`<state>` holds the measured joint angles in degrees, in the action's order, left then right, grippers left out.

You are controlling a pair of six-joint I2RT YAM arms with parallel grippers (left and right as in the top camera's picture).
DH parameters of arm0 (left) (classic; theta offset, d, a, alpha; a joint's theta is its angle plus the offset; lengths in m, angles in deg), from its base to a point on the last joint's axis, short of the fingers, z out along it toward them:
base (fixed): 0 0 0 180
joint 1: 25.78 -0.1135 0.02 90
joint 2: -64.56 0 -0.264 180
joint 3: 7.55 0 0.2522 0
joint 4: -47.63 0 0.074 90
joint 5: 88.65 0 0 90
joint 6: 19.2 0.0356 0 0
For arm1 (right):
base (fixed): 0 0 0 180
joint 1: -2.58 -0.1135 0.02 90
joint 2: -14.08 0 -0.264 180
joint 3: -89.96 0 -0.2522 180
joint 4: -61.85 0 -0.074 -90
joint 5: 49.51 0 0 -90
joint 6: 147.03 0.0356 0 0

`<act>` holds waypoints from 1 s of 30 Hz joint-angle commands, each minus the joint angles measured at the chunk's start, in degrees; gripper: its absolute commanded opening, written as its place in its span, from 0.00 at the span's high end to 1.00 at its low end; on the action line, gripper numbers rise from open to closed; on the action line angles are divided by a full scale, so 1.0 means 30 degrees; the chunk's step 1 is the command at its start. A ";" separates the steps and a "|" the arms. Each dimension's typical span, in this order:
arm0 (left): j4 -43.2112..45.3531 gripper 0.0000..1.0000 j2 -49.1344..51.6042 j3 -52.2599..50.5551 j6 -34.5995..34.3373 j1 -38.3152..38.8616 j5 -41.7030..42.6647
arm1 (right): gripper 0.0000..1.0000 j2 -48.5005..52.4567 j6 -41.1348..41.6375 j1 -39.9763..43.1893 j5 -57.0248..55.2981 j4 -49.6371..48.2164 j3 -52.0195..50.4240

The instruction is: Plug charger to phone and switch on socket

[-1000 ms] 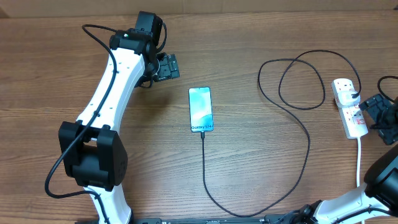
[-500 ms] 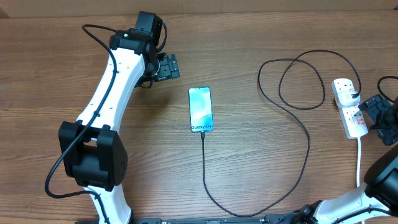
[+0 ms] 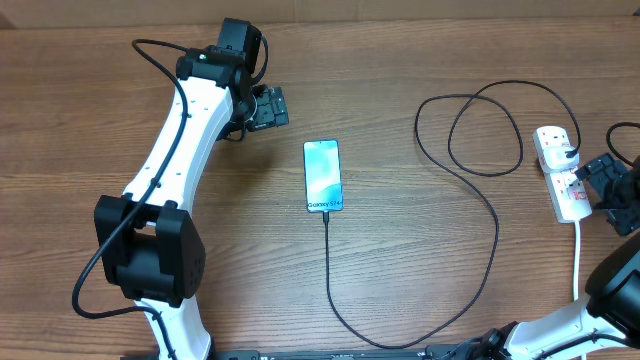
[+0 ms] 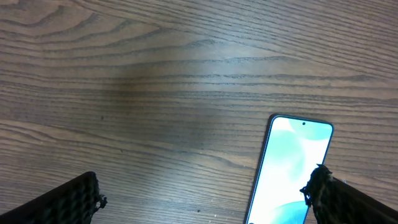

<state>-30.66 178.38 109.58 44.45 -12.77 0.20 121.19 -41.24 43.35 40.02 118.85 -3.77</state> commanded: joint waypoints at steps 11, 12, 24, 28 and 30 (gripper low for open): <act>0.0029 0.00 -0.0226 0.0095 0.0357 0.0036 -0.0255 | 0.00 -0.0197 -0.1370 -0.0087 0.0022 -0.1115 -0.0226; 0.0022 0.00 -0.0226 0.0095 0.0357 0.0015 -0.0255 | 0.00 -0.0197 -0.1362 -0.0087 0.0117 -0.1311 -0.0284; 0.0029 0.00 -0.0226 0.0095 0.0357 0.0044 -0.0255 | 0.00 -0.0197 -0.1450 -0.0466 0.0211 -0.3351 -0.1319; 0.0029 0.00 -0.0226 0.0095 0.0357 0.0044 -0.0255 | 0.00 -0.0197 -0.1450 -0.0481 0.0197 -0.3475 -0.1319; 0.0022 0.00 -0.0226 0.0095 0.0357 0.0044 -0.0248 | 0.00 -0.0197 -0.1450 -0.0481 0.0189 -0.3694 -0.1319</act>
<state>-30.66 178.38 109.58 44.45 -12.77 0.20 121.19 -44.67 42.19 40.28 108.56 -7.40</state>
